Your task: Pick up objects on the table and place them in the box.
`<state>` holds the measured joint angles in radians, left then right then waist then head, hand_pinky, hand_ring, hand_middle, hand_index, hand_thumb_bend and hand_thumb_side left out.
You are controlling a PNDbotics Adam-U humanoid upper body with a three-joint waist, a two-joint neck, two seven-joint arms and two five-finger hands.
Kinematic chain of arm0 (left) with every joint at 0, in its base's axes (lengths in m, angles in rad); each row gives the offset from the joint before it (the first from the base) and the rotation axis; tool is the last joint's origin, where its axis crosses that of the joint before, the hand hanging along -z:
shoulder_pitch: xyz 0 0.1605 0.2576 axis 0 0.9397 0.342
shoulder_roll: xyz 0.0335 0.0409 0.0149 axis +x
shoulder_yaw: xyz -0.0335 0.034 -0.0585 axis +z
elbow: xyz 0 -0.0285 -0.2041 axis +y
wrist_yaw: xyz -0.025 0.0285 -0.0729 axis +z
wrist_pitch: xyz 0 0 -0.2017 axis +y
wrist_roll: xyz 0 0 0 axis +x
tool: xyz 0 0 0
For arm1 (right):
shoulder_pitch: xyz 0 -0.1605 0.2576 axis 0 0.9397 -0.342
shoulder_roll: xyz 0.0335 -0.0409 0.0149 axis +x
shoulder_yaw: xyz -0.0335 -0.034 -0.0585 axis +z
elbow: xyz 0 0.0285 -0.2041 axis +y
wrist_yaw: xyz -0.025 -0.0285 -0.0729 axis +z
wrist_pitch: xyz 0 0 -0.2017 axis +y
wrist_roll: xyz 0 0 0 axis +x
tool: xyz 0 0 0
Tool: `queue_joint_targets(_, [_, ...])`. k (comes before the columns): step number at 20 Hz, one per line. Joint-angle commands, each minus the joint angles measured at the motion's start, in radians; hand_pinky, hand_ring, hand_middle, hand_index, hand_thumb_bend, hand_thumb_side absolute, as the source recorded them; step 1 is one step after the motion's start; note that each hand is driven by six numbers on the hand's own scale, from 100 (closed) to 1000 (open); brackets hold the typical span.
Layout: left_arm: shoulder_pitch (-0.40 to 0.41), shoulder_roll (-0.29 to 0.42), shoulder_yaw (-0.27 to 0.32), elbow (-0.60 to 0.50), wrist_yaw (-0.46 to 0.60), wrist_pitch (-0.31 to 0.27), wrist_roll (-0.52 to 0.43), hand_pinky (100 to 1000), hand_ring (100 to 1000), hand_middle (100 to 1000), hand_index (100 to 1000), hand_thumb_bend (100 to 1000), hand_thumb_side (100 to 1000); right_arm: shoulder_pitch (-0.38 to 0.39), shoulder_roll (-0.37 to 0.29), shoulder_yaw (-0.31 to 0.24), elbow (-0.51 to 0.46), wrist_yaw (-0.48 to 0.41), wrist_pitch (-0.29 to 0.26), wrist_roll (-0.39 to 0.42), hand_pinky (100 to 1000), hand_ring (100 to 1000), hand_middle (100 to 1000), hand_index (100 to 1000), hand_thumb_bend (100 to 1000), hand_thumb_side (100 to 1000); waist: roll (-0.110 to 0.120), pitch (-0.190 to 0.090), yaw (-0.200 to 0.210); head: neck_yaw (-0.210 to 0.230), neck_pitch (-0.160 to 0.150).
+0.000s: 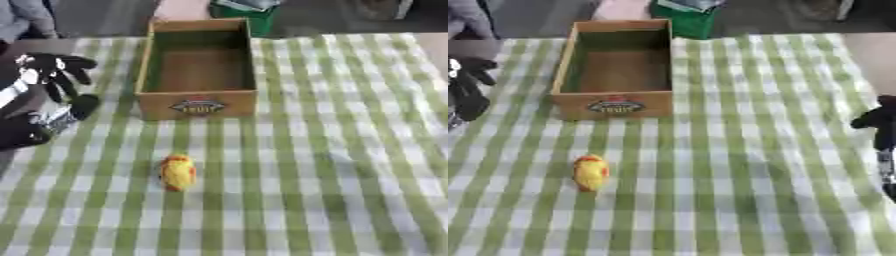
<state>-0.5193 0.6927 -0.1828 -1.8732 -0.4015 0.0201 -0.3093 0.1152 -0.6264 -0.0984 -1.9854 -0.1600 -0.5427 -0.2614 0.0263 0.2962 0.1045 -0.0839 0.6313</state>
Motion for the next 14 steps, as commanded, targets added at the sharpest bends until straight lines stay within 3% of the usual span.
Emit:
queue_joint_targets(1, [-0.014,0.011,0.004,-0.018,0.001,-0.004,0.000,525,592,661,901,437,984,-0.001,-0.029,-0.011,-0.015,-0.003,-0.005,-0.001,646,582,570,781,100,458,-0.001,-0.017,0.000,-0.013,0.009])
queue_joint_targets(7, [-0.016,0.005,0.003,-0.017,0.002,-0.003,-0.003,525,591,661,902,436,984,-0.004,-0.031,-0.012,-0.015,-0.009,-0.006,0.001,646,583,570,781,100,454,-0.004,-0.019,0.000,-0.046,0.058])
queue_joint_targets(14, [-0.028,-0.011,0.002,-0.014,-0.002,0.003,-0.009,524,590,660,899,431,983,-0.005,-0.032,-0.013,-0.015,-0.013,-0.003,0.005,647,583,570,781,100,453,-0.005,-0.018,0.001,-0.036,0.066])
